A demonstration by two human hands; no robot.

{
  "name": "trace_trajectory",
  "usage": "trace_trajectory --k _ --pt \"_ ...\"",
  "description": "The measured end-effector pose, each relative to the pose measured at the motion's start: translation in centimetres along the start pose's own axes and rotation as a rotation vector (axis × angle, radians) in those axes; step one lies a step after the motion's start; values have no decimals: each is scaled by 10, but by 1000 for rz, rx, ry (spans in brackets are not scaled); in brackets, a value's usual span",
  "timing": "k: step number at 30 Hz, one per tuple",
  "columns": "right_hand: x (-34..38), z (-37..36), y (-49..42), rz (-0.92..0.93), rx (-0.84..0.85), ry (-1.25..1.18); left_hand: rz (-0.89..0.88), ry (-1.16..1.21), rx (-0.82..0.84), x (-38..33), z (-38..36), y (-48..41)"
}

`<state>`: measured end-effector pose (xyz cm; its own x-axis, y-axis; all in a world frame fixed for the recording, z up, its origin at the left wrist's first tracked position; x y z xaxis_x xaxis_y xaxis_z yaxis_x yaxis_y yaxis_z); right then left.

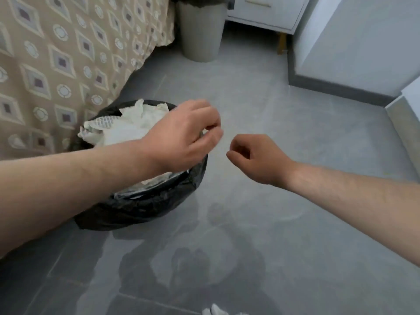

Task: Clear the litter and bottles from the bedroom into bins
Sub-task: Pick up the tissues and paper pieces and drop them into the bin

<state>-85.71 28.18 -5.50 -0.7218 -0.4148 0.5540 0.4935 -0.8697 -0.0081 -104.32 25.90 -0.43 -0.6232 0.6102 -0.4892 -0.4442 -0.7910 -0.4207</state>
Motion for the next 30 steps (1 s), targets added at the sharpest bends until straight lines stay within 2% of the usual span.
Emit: trace_trajectory --k 2,6,10,12,14,16,19,21,26,30 --pt "-24 -17 27 -31 72 41 -125 19 128 -17 -27 12" --pt "-59 -60 81 -87 335 127 -260 51 389 -38 -78 38" --pt "-63 -89 125 -89 542 202 -270 66 622 -49 -122 68" --pt "-62 -102 143 -44 617 271 -293 -12 839 -53 -145 90" --pt "-63 -113 165 9 725 322 -406 -134 1098 -57 -166 117" --pt "-62 -126 192 133 823 364 -618 -212 1237 -64 -183 144" --pt "-56 -141 224 352 869 350 -888 -176 1299 -80 -204 181" --pt "-54 -148 236 413 886 351 -963 -218 1325 -85 -214 200" --pt "-50 -159 242 489 810 394 -1020 -308 1221 -73 -218 208" --pt "-49 -170 242 501 765 458 -910 -339 1264 -66 -221 191"
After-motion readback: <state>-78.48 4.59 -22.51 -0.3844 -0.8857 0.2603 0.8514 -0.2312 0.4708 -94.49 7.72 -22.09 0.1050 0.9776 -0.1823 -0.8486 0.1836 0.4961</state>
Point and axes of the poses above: each hand's wrist, its own y-axis away from the middle knuckle, its own z-axis out of the back of the hand, x = y × z, the point moved 2 cm from there along -y, towards the middle knuckle, and after that the axes turned 1 degree about x, right-handed, at the moved point
